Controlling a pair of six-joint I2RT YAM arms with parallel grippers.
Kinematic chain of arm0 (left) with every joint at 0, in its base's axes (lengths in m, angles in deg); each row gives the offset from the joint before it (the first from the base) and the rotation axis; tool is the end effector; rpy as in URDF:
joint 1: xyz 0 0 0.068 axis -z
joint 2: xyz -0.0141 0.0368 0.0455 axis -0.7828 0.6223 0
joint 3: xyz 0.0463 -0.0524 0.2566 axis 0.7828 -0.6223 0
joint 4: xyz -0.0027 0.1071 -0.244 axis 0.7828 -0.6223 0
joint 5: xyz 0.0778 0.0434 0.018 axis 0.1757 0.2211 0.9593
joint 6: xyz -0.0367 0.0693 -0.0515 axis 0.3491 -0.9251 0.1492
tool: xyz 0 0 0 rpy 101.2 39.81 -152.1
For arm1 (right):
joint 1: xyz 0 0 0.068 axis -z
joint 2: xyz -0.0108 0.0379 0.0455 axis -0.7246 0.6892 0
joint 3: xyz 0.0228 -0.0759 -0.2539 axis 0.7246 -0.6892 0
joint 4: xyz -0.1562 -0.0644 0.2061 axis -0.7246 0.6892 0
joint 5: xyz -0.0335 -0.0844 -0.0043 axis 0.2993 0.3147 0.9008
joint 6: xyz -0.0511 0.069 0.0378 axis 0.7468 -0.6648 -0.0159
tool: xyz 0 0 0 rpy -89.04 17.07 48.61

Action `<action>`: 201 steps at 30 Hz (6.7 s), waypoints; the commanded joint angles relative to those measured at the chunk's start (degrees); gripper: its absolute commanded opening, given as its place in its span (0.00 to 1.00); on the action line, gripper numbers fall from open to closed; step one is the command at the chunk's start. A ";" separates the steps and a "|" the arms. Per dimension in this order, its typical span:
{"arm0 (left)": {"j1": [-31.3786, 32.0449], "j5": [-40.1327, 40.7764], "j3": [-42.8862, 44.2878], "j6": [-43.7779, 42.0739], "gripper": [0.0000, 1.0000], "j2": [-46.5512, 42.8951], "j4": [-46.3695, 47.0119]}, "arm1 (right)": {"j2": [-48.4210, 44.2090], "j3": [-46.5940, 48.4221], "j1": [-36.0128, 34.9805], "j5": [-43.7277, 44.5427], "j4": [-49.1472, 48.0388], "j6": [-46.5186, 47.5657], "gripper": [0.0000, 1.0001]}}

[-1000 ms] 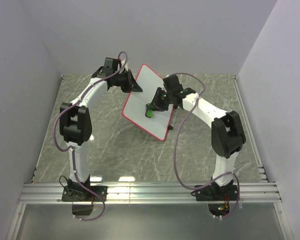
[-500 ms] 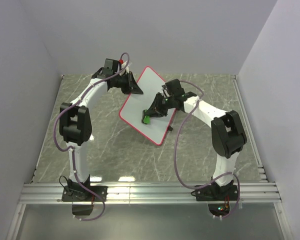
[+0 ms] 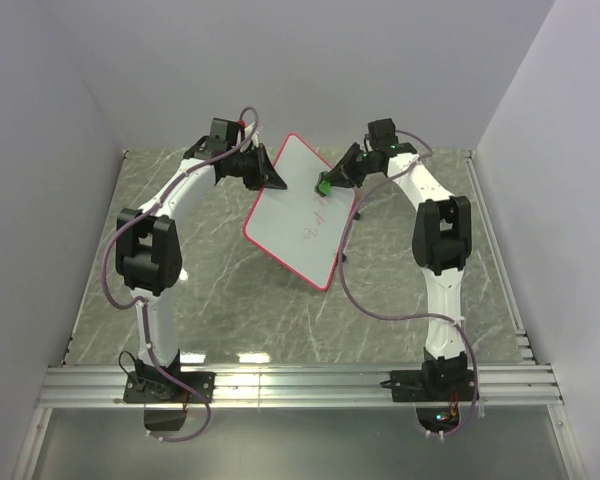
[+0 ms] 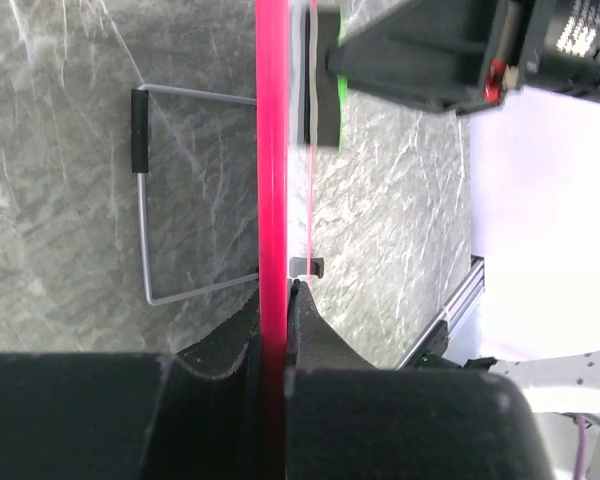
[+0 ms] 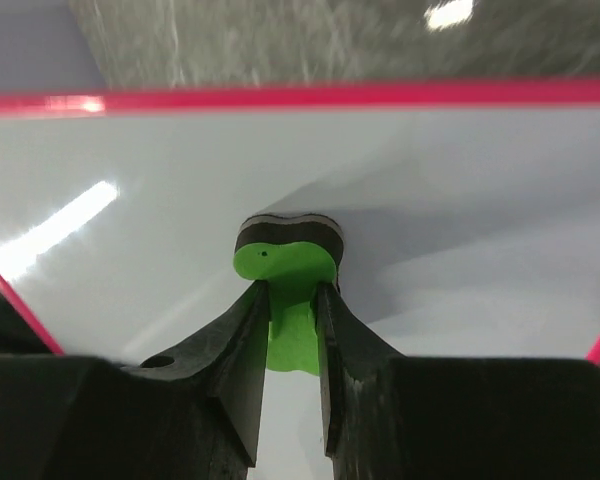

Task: Erase the whiteboard

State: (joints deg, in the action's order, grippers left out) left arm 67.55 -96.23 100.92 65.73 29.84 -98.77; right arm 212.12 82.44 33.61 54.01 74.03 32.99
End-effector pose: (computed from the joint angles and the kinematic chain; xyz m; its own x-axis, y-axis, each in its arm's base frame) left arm 0.4618 -0.1871 0.2430 -0.9013 -0.1517 -0.4057 0.2211 0.6444 -0.7320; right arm 0.5153 0.1657 0.1852 -0.8941 0.4327 -0.1154 0.1964 0.6105 0.7673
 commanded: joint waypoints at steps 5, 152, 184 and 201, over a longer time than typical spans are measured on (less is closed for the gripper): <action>4.01 5.43 -1.47 -5.68 0.00 -1.81 -7.14 | 0.95 -9.05 -5.46 7.27 -2.51 0.90 0.00; 4.01 5.43 0.38 -9.45 0.00 -3.21 -9.77 | -9.53 -23.84 -6.34 9.72 -0.57 8.55 0.00; 1.72 7.81 4.51 -7.52 0.47 -0.31 -9.24 | -26.85 -44.61 2.36 28.00 7.59 15.66 0.80; -4.85 8.34 5.48 -5.68 0.77 -6.28 -8.28 | -31.85 -35.90 2.62 28.00 11.99 18.21 0.81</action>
State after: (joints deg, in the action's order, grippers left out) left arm 65.67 -88.14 104.29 59.26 29.52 -108.32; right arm 184.91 43.75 35.97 81.44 85.17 49.82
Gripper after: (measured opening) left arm 0.765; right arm 0.809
